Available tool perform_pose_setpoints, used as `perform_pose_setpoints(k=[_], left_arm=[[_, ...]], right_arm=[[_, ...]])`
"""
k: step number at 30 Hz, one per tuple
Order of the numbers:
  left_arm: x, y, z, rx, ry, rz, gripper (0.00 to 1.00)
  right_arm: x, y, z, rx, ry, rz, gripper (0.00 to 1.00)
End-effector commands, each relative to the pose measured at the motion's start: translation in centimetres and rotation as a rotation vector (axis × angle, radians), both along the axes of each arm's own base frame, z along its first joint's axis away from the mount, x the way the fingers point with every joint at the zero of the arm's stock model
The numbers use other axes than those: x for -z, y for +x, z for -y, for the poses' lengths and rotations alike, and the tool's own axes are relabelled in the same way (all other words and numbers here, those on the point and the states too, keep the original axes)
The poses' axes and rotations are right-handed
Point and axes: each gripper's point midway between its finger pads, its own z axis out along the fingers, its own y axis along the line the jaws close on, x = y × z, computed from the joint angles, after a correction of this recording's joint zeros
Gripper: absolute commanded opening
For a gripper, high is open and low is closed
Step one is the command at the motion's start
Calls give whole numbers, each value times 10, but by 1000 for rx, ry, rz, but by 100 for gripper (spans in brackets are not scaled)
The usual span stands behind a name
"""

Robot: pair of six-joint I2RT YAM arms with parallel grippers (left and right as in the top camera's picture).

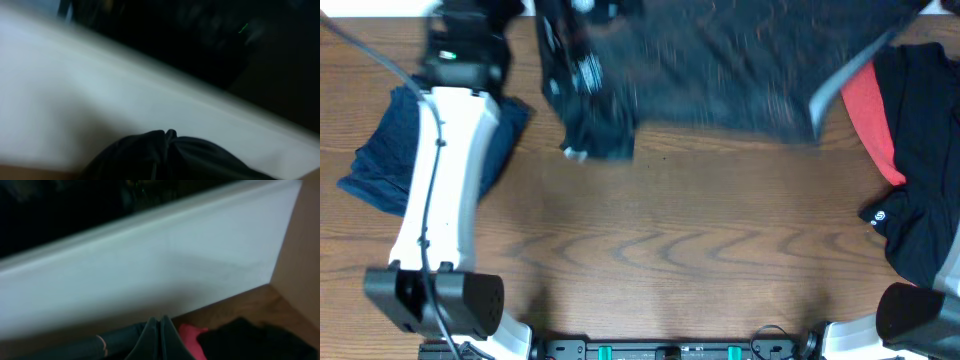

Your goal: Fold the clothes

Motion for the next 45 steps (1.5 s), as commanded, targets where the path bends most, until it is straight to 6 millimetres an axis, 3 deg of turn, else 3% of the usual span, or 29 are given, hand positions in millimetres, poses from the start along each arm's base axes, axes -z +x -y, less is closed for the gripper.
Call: perform_pose_setpoints(k=[1, 3, 5, 7, 10, 14, 19, 26, 31, 35, 37, 41, 45], left_arm=[[-96, -41, -25, 39, -48, 183, 6], [-99, -54, -28, 95, -43, 145, 6], [-78, -67, -26, 171, -50, 34, 6], [-43, -79, -21, 226, -48, -124, 6], [30, -105, -16, 266, 8, -413, 6], [119, -154, 1, 382, 58, -779, 6], [206, -212, 20, 557, 104, -1098, 6], [306, -290, 22, 636, 23, -1480, 6], [349, -344, 24, 663, -38, -1653, 6], [363, -373, 25, 667, -52, -1693, 6], [364, -379, 25, 665, -44, -1673, 6], [361, -363, 22, 622, -19, -1551, 6], [364, -311, 12, 484, -33, -1354, 6]], right_arm=[[-68, -46, 24, 167, -40, 105, 1], [-66, -60, 31, 219, -55, 61, 1], [-50, -69, 33, 238, -66, -24, 1], [-20, -83, 36, 277, -53, -158, 1], [30, -109, 42, 351, -26, -380, 1], [87, -147, 61, 520, -27, -621, 1], [160, -174, 58, 525, -5, -879, 1], [254, -225, 34, 499, 83, -1208, 1], [296, -258, 22, 553, 136, -1335, 1], [303, -264, 21, 569, 138, -1338, 1], [300, -261, 22, 571, 139, -1309, 1], [301, -236, 14, 463, 171, -1218, 1], [304, -197, 2, 320, 200, -1097, 1]])
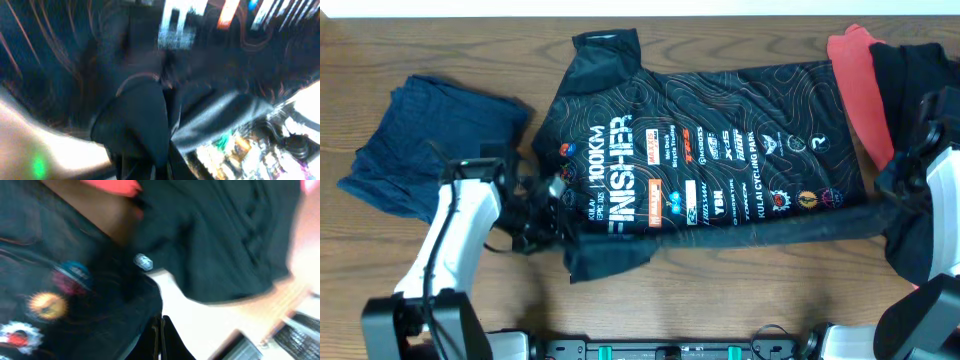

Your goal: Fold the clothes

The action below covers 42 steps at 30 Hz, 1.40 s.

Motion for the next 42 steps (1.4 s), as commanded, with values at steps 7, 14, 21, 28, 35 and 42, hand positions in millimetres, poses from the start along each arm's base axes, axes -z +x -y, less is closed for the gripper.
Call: perform_pose_setpoints(k=[7, 14, 21, 28, 35, 42], left_arm=[[-17, 124, -30, -341, 7, 380, 6], [-21, 173, -35, -371, 43, 560, 11], [0, 194, -41, -381, 95, 591, 35], [2, 192, -33, -375, 44, 564, 40], [15, 155, -9, -295, -22, 406, 40], [34, 139, 7, -115, 118, 430, 47]], right_arm=[[5, 70, -9, -115, 45, 281, 1], [34, 106, -15, -154, 96, 383, 1], [61, 138, -21, -194, 101, 417, 5], [53, 161, -25, -227, 91, 502, 40], [53, 133, -31, -220, 119, 403, 40], [99, 81, -32, -161, 134, 165, 27]])
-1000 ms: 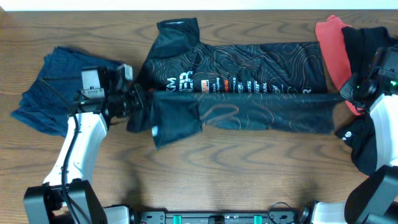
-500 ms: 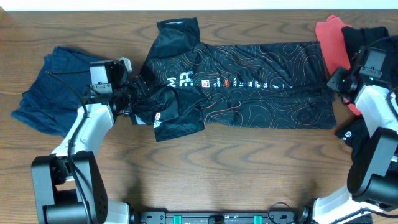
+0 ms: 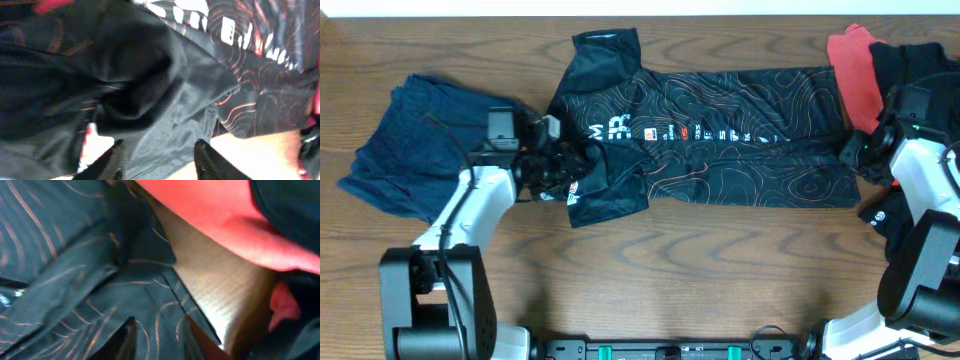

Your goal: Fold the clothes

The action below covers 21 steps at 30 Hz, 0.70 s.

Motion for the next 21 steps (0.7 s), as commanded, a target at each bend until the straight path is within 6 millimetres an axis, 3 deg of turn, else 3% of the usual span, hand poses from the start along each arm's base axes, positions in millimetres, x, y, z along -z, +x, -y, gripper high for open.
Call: perform_pose_setpoints(k=[1, 7, 16, 18, 21], left_arm=[[11, 1, -1, 49, 119, 23, 48], [18, 7, 9, 75, 145, 49, 63], [40, 17, 10, 76, 146, 43, 64], [44, 17, 10, 77, 146, 36, 50], [43, 17, 11, 80, 137, 36, 10]], right_arm=[[21, -15, -1, 3, -18, -63, 27], [45, -26, -2, 7, -22, -74, 41], [54, -35, -4, 4, -21, -95, 42], [56, -37, -5, 4, -20, -101, 42], [57, -38, -5, 3, -19, -104, 42]])
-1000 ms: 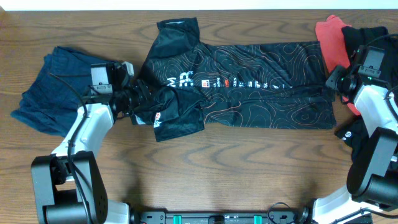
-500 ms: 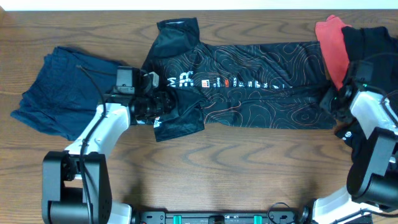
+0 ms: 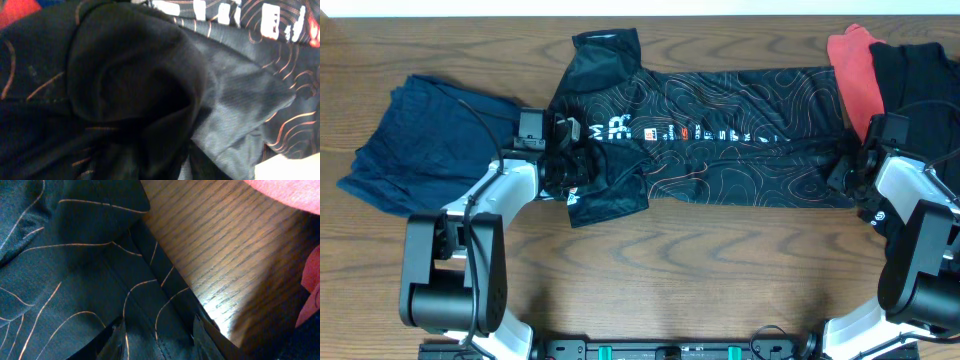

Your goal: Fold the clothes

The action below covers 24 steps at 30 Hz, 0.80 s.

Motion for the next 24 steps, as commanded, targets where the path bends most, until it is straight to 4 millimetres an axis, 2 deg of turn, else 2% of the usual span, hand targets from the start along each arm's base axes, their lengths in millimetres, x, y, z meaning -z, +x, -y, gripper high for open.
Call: perform_pose_setpoints(k=[1, 4, 6, 10, 13, 15, 16, 17, 18, 19, 21, 24], left_arm=[[-2, 3, 1, 16, 3, 18, 6], [-14, 7, 6, 28, -31, 44, 6], [-30, 14, 9, 36, -60, 84, 6], [-69, 43, 3, -48, -114, 191, 6], [-90, 71, -15, -178, -154, 284, 6], [-89, 84, -46, -366, -118, 281, 7], [-87, 87, -61, -458, -100, 270, 17], [-84, 88, -73, -536, -85, 259, 35], [-83, 89, -78, -568, -81, 257, 50], [-82, 89, -78, -570, -79, 255, 61], [-78, 84, -75, -551, -78, 230, 68], [-60, 63, -72, -503, -36, 134, 70]], right_arm=[[6, -7, 0, -5, -15, -28, 42], [6, -6, 0, -5, -15, -26, 42], [6, -6, 0, -5, -16, -24, 41], [5, -5, 0, -5, -17, -22, 41], [5, -5, 0, -5, -17, -22, 42], [5, -5, 0, -8, -17, -23, 41], [5, -5, 0, -13, -18, -24, 42], [5, -5, 0, -16, -19, -25, 41], [6, -6, 0, -18, -19, -26, 41], [6, -6, 0, -23, -20, -27, 42], [6, -6, 0, -23, -19, -28, 41], [6, -6, 0, -23, -19, -29, 41]])
